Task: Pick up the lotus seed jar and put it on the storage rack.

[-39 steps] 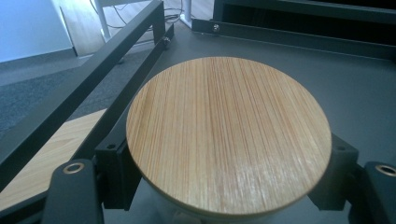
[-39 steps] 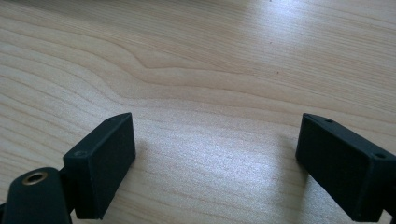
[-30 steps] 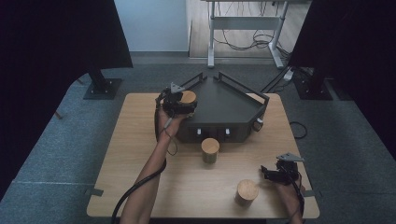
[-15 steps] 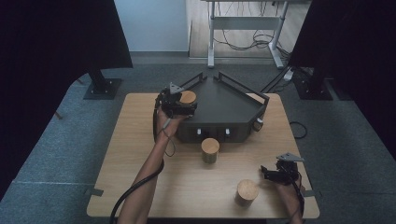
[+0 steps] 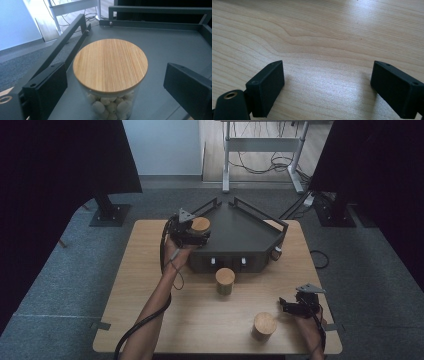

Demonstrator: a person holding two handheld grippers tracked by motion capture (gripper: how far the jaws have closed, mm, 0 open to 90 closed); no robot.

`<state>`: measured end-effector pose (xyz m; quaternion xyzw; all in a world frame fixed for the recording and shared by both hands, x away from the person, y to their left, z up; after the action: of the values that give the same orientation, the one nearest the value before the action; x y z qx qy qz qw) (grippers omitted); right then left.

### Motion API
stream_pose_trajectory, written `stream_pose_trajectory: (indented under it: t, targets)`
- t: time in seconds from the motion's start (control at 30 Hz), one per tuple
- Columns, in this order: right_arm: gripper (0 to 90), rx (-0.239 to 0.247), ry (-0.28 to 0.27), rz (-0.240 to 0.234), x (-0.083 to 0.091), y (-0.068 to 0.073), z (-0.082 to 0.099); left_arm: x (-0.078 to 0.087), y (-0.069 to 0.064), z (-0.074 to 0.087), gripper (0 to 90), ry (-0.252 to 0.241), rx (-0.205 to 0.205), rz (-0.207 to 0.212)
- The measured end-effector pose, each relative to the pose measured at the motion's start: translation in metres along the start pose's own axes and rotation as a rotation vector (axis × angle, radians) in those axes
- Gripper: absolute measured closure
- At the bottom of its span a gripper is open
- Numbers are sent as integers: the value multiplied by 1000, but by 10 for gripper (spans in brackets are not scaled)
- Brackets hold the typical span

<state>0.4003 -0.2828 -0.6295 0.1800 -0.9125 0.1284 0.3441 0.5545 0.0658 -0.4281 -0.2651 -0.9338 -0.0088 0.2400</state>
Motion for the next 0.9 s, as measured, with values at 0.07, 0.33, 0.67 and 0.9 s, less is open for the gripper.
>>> stream_pose_trajectory:
  t: [0.07,0.33,0.67,0.9]
  targets:
    - [114,0,0,0,0,0,0,5,1,0,52,-6,9,5]
    - [114,0,0,0,0,0,0,21,4,-2,62,-22,11,10]
    - [114,1,0,0,0,0,0,39,3,-5,65,-39,-4,18]
    - [114,0,0,0,0,0,0,49,3,-4,58,-52,-13,22]
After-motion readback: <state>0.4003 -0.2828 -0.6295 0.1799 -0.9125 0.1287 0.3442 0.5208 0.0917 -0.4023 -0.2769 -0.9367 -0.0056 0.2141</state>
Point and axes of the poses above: each handheld gripper's, and its own axes: x roughly backward along the jaws, z roughly out of its underside, y roughly to its left, the point moved 10 cm from there along -x, roughly forward along the jaws, and after that the axes turned 10 degrees about x, right-handed, at the moved point
